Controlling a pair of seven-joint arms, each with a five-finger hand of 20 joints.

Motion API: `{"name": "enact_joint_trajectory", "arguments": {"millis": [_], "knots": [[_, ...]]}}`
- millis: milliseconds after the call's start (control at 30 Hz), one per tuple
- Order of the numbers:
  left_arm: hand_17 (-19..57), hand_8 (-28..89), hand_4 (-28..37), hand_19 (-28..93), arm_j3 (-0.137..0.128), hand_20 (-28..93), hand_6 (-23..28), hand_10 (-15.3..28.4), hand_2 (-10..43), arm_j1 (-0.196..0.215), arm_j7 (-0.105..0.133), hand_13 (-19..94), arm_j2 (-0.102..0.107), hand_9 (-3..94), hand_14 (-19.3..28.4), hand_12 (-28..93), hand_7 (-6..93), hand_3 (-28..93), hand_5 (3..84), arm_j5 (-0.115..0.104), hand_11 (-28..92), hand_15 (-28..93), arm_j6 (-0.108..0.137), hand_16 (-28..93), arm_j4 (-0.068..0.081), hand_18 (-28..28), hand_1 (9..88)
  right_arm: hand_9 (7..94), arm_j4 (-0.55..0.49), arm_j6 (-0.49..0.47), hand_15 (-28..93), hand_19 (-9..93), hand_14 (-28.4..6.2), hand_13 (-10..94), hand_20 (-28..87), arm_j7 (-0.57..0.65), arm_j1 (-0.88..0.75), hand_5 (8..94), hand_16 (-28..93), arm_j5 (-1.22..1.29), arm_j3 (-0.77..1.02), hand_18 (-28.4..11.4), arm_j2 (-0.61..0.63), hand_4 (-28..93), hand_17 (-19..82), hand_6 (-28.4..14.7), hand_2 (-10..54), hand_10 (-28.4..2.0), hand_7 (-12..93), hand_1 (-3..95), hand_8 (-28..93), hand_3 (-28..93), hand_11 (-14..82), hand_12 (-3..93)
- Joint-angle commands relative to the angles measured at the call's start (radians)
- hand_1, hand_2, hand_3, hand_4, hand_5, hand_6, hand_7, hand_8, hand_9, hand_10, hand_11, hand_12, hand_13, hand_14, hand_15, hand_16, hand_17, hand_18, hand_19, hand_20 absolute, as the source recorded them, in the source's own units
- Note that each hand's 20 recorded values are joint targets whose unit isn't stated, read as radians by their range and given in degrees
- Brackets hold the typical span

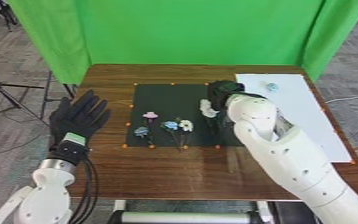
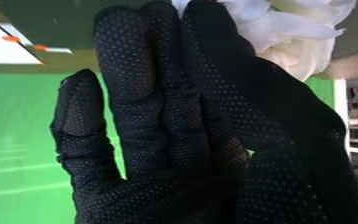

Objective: Arrange flowers

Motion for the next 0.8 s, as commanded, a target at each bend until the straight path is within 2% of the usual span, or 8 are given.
{"name": "enact_joint_trajectory", "arguments": {"millis": [33, 300, 333, 400, 433, 700, 733, 800], "knots": [[-5.1, -9, -28.3, 42, -0.015, 11, 8.0, 14.6, 12.5, 0.023, 0.013, 26, 0.001, 35.9, 15.8, 12, 19.3, 72, 44.7, -0.004, 27, 46, 0.021, -8, -0.013, 16.0, 29.2, 83.8, -0.013, -0.034, 36, 79, -4.7, 72, 38, 0.002, -0.026, 72.9, 43, -0.034, 0.0, -20.7, 0.027, -28, 34, -0.1, -9.5, -7.6, 34, 63.1, 6, 71, 12.1, 45.9], [-5.0, -10, -28.3, 42, -0.021, 11, 8.0, 14.5, 12.5, 0.034, 0.022, 26, 0.003, 36.0, 15.7, 12, 19.7, 72, 44.8, -0.01, 27, 47, 0.017, -8, -0.018, 15.9, 29.3, 78.2, -0.027, -0.046, 36, 78, -5.7, 68, 38, 0.016, -0.036, 67.3, 40, 0.003, 0.022, -21.4, 0.024, -28, 32, -1.4, -9.5, -9.0, 31, 58.4, 0, 70, 7.6, 37.8], [-4.9, -10, -28.3, 42, -0.021, 11, 8.0, 14.5, 12.5, 0.035, 0.02, 26, 0.002, 36.0, 15.7, 12, 19.7, 72, 44.8, -0.01, 27, 47, 0.024, -8, -0.019, 15.9, 29.3, 77.3, -0.028, -0.049, 36, 78, -5.9, 68, 37, 0.029, -0.035, 66.9, 39, 0.018, 0.023, -21.5, 0.023, -28, 32, -1.5, -9.5, -9.2, 31, 57.5, 0, 71, 8.4, 36.5], [-4.9, -10, -28.3, 42, -0.012, 11, 8.0, 14.6, 12.4, 0.029, 0.038, 26, 0.009, 36.0, 15.7, 12, 19.8, 72, 44.8, -0.035, 27, 47, 0.037, -8, -0.021, 15.9, 29.4, 74.3, -0.032, -0.056, 38, 78, -6.7, 67, 37, 0.034, -0.034, 66.3, 37, 0.024, 0.026, -21.6, 0.027, -28, 32, -1.7, -9.5, -10.2, 28, 54.4, 0, 72, 12.6, 32.0], [-4.9, -10, -28.3, 42, -0.013, 11, 8.0, 14.6, 12.4, 0.029, 0.04, 26, 0.009, 36.0, 15.7, 12, 19.9, 72, 44.8, -0.038, 27, 47, 0.028, -8, -0.018, 15.9, 29.4, 73.1, -0.032, -0.05, 39, 78, -7.5, 66, 37, 0.037, -0.034, 66.2, 36, 0.025, 0.026, -21.6, 0.028, -28, 32, -1.8, -9.5, -10.8, 27, 52.9, 0, 73, 14.4, 30.0], [-4.9, -10, -28.3, 42, -0.012, 12, 8.1, 14.7, 11.7, 0.031, 0.043, 26, 0.009, 36.2, 15.7, 12, 20.2, 72, 44.8, -0.042, 28, 48, 0.041, -8, -0.021, 15.9, 29.8, 69.8, -0.064, -0.076, 43, 79, -9.9, 65, 36, 0.07, -0.04, 65.6, 28, 0.048, 0.049, -22.0, 0.031, -28, 32, -1.7, -9.5, -13.3, 23, 46.7, -7, 78, 20.5, 19.7], [-4.9, -10, -28.3, 42, -0.016, 12, 8.1, 14.7, 11.6, 0.038, 0.045, 26, 0.01, 36.2, 15.7, 12, 20.2, 72, 44.8, -0.047, 28, 48, 0.049, -8, -0.027, 15.9, 29.9, 69.6, -0.072, -0.077, 44, 79, -10.3, 65, 36, 0.077, -0.039, 65.5, 27, 0.058, 0.055, -22.1, 0.032, -28, 31, -1.7, -9.5, -13.2, 23, 46.1, -9, 78, 20.5, 19.6], [-4.9, -10, -28.3, 42, -0.013, 12, 8.1, 14.7, 11.5, 0.038, 0.039, 26, 0.007, 36.2, 15.7, 12, 20.3, 72, 44.9, -0.075, 28, 48, 0.102, -8, -0.041, 15.9, 29.9, 69.0, -0.096, -0.112, 45, 80, -11.1, 65, 36, 0.12, -0.036, 64.9, 23, 0.114, 0.076, -22.5, 0.036, -28, 31, -2.2, -9.5, -13.9, 22, 43.9, -13, 78, 19.8, 19.3]]}}
